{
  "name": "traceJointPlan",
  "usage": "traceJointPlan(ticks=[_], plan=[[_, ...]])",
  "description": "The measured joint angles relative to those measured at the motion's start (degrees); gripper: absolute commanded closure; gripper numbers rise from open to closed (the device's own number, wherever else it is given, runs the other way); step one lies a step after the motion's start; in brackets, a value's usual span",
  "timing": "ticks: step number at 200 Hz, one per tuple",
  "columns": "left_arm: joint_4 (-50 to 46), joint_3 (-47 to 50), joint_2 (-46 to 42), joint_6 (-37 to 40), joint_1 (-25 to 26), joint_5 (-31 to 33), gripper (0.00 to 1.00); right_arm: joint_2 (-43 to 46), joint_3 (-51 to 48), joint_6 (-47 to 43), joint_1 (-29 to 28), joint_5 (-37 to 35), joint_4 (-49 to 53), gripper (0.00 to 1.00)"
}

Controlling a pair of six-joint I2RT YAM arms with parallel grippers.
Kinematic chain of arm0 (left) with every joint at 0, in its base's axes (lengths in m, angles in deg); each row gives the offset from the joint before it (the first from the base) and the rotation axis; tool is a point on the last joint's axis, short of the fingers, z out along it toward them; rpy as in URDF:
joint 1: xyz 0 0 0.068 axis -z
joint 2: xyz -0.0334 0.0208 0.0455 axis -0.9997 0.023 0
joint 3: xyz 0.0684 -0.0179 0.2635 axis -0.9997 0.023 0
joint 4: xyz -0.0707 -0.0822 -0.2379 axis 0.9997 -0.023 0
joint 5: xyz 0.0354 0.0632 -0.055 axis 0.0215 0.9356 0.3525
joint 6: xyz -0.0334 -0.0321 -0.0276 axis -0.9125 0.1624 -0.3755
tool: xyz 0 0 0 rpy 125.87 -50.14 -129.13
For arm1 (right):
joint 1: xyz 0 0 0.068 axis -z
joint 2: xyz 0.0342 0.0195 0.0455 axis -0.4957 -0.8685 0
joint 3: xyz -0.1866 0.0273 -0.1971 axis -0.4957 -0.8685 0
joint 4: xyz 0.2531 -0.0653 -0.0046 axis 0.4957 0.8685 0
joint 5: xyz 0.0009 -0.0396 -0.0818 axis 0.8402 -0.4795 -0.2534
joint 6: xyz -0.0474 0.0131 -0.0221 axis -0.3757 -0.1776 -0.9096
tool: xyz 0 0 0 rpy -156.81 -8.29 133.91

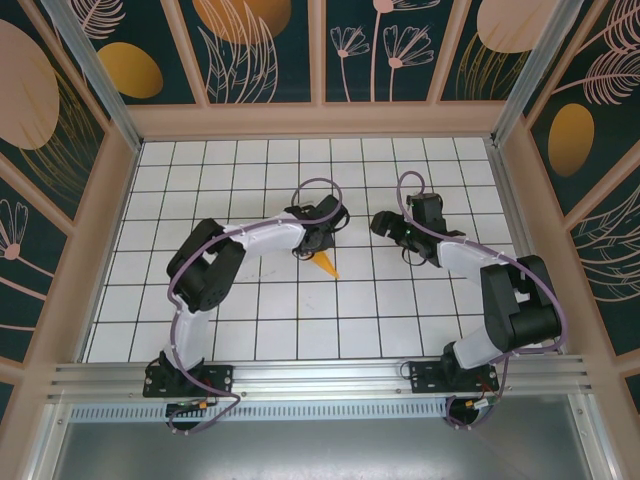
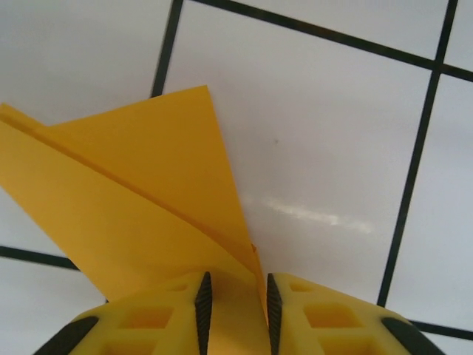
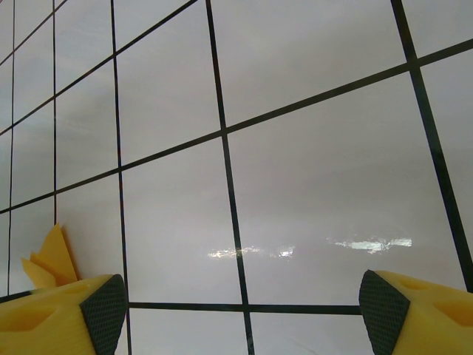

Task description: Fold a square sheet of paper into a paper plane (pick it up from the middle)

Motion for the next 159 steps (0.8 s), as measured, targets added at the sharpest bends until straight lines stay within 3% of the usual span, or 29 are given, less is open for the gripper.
traceJointPlan(ticks=[47,97,159], plan=[[3.34,4.94,-5.18,-2.82,0.02,0.11,0.75,-0.02,0.00,0.61,0.00,0.00,0.00,0.16],[4.15,7.17,-6.03,-4.37,0.04,-0.11,0.96,-0.04,0.00,0.63,0.00,0.02,0.02,0.16],[4.15,7.26,-8.94,-4.09,0.04,0.20,1.00,-0.68,0.00,0.66,0.00,0.02,0.02,0.17]])
